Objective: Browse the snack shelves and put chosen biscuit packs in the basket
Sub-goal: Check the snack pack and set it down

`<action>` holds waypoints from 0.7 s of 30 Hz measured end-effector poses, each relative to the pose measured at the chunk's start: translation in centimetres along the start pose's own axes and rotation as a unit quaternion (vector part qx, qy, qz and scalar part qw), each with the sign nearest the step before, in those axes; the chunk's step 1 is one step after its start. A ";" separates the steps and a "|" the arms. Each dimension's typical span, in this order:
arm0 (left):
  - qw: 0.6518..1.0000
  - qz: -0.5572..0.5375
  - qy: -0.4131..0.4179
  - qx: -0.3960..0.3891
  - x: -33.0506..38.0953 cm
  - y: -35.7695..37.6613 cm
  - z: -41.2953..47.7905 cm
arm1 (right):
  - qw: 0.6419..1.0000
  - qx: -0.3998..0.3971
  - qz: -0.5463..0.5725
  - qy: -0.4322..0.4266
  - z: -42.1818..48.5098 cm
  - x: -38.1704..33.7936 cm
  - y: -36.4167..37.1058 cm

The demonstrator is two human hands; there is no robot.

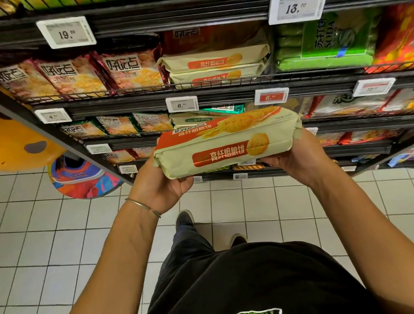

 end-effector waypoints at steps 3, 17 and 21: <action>1.000 0.012 0.009 0.017 0.0 -0.2 0.1 | 1.000 -0.001 -0.015 0.003 0.1 0.3 -0.2; 1.000 -0.004 0.011 -0.006 -0.2 0.7 -0.4 | 0.999 0.025 -0.032 0.000 0.8 1.7 -0.9; 0.999 0.019 0.008 -0.029 0.4 1.0 -0.7 | 0.999 0.025 -0.021 0.014 0.7 2.1 -0.9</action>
Point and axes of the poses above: each hand's wrist, its own z-axis towards the middle knuckle, its own y-axis out of the palm, x = y × z, the point moved 10 cm from there along z, towards the middle knuckle, and after that the axes turned 4 degrees about -y, right-handed, at the moved point
